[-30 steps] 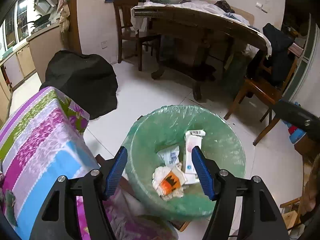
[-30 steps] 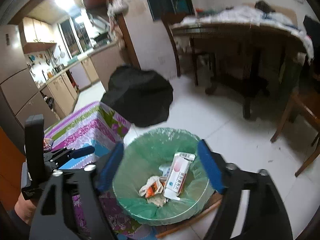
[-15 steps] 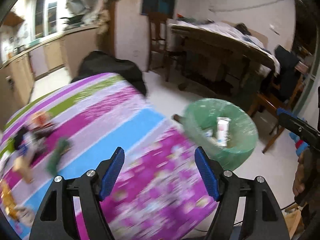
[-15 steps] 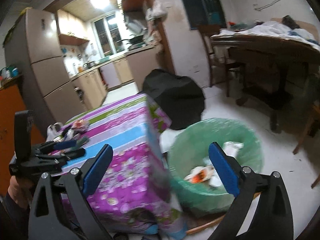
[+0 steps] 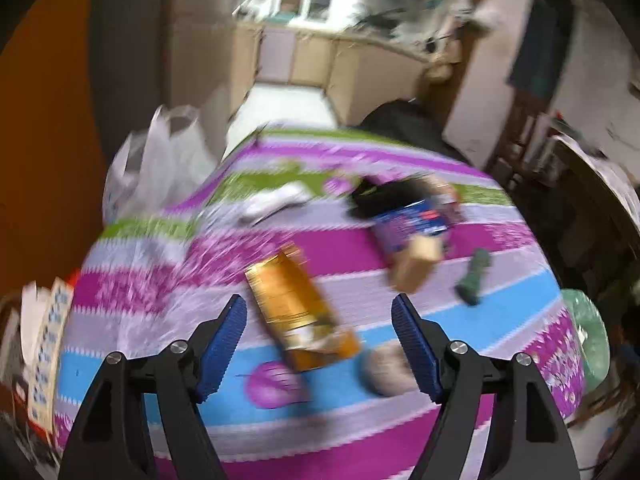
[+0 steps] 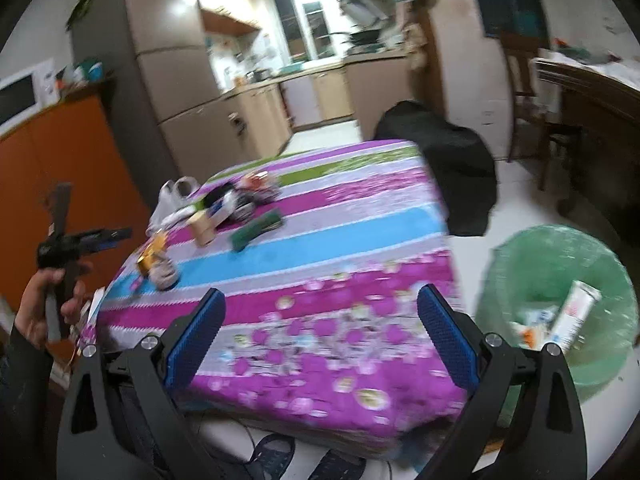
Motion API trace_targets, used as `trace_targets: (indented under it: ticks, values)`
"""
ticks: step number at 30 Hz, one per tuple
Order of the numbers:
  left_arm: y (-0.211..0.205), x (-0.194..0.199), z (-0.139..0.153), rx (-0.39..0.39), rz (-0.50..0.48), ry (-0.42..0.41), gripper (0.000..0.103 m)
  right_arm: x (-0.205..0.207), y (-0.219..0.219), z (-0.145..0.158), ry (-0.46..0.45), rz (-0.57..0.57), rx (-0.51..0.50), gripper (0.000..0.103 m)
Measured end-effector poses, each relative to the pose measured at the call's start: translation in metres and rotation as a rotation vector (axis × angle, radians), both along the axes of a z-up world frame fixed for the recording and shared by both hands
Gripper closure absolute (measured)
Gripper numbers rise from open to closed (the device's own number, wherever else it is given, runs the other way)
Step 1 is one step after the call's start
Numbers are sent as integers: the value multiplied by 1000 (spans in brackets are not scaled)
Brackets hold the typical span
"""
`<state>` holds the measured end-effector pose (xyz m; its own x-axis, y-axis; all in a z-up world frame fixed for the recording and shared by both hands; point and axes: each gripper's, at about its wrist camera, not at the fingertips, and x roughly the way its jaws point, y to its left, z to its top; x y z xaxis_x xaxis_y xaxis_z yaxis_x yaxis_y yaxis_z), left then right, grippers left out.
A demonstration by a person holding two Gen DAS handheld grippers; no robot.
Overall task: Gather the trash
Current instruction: 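Move both tools back over the table toward the remaining trash, then grasp the gold foil box with the left gripper while the right gripper grasps the knitted beige cup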
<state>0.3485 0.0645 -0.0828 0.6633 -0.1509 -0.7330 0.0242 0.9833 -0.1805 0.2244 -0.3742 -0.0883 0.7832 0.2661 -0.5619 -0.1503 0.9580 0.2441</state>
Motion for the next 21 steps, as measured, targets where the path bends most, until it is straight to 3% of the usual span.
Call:
trace_targets:
  ticks: [5, 11, 16, 18, 21]
  values:
    - [5, 26, -22, -19, 4, 133, 27, 10, 40, -2, 11, 94, -13, 10]
    - [-12, 48, -38, 47, 6, 155, 26, 12, 67, -6, 28, 160, -30, 10]
    - [-5, 55, -49, 34, 41, 152, 27, 20, 81, -10, 48, 209, -35, 10]
    - [-3, 55, -51, 13, 37, 147, 43, 25, 89, -11, 52, 238, -27, 10]
    - [-5, 53, -50, 17, 25, 131, 51, 34, 105, -11, 58, 305, -4, 10]
